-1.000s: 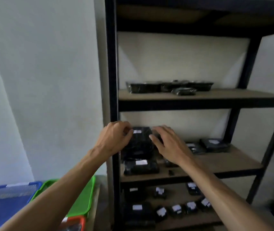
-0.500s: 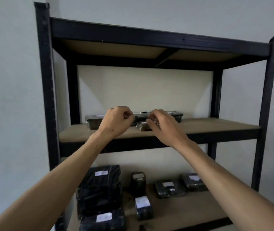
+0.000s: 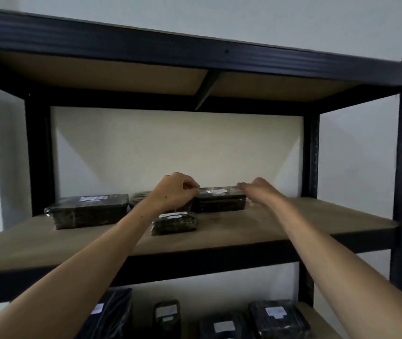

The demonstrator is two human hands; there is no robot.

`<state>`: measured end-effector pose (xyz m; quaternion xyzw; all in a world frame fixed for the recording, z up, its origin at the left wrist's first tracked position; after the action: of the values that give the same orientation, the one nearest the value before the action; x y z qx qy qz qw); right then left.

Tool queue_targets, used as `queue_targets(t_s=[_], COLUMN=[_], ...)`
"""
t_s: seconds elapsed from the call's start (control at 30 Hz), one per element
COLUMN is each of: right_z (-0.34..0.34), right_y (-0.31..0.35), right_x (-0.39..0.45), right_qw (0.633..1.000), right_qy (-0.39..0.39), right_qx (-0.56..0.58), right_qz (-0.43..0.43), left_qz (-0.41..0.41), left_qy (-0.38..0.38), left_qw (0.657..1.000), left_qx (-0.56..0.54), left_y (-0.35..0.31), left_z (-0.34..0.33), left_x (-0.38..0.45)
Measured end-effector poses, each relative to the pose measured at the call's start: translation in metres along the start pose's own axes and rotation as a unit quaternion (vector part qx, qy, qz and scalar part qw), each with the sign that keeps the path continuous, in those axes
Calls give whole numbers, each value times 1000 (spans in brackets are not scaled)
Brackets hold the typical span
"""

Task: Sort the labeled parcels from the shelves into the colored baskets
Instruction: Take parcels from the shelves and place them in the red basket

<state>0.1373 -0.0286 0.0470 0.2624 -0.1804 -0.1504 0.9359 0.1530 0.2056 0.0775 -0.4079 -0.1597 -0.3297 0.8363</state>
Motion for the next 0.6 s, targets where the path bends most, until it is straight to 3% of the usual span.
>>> queue_targets(t_s=[0.23,0.4,0.6], right_z=[-26,-32,-34], right_y=[-19,-19,-30], right_x=[65,83,88], right_qw=[988,984,960], right_qy=[139,168,240], right_qx=[69,50,144], right_qz=[2,27,8], left_qz=[63,65,41], left_qy=[63,46,8], left_qw=[985,981,985], left_qx=[145,178,165], left_y=[7,15,11], left_z=[-36,-39,-33], left_x=[26,34,37])
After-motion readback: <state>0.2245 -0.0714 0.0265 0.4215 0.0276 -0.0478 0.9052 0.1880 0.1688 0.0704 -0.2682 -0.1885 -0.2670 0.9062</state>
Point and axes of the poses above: each hand's wrist, its own x-axis towards the middle knuckle, its own z-axis out of the back of the hand, y = z × x, the point moved 9 cm from there along x, towards the middle knuckle, and after that the axes turned 14 degrees about -x, right-handed, at the moved point
